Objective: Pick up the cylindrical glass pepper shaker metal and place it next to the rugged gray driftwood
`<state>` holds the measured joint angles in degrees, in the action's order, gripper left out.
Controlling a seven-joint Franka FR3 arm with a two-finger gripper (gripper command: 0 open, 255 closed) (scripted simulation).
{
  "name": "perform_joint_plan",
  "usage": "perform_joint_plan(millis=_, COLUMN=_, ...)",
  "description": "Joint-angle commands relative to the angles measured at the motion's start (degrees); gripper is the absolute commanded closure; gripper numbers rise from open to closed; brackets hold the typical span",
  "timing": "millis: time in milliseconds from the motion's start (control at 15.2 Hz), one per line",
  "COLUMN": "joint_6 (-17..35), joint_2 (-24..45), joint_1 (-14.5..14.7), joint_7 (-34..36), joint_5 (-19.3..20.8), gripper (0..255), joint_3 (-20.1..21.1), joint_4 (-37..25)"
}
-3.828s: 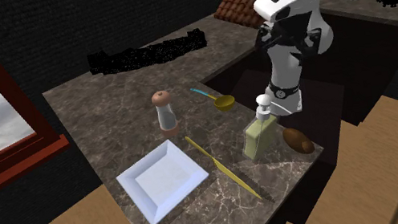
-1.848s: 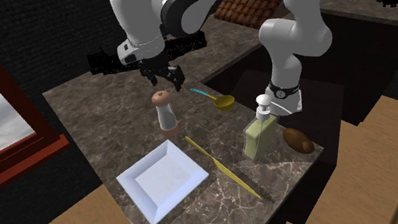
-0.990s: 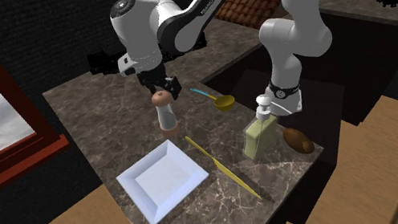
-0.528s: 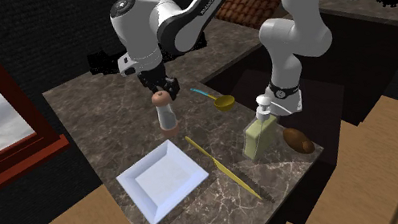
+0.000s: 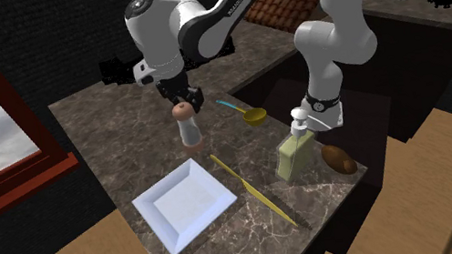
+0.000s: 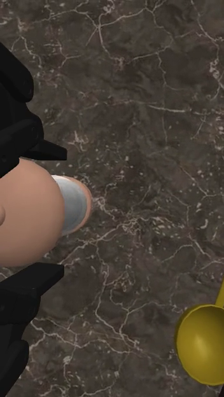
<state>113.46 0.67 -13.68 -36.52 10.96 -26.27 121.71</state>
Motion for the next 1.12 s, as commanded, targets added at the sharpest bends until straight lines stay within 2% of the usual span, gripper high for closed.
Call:
perform_joint_plan(millis=0, joint_6=-1.1, joint_2=-0.5, joint_1=0.1, joint_7=0.0, joint_5=0.1, gripper=255, joint_3=0.0, joint_4=-0.6)
perform_joint_plan(millis=1056, joint_6=-13.2, joint_2=-4.3, joint_1=0.5, joint_7=-0.8, joint_5=0.9, gripper=255, joint_3=0.6, joint_4=-9.2)
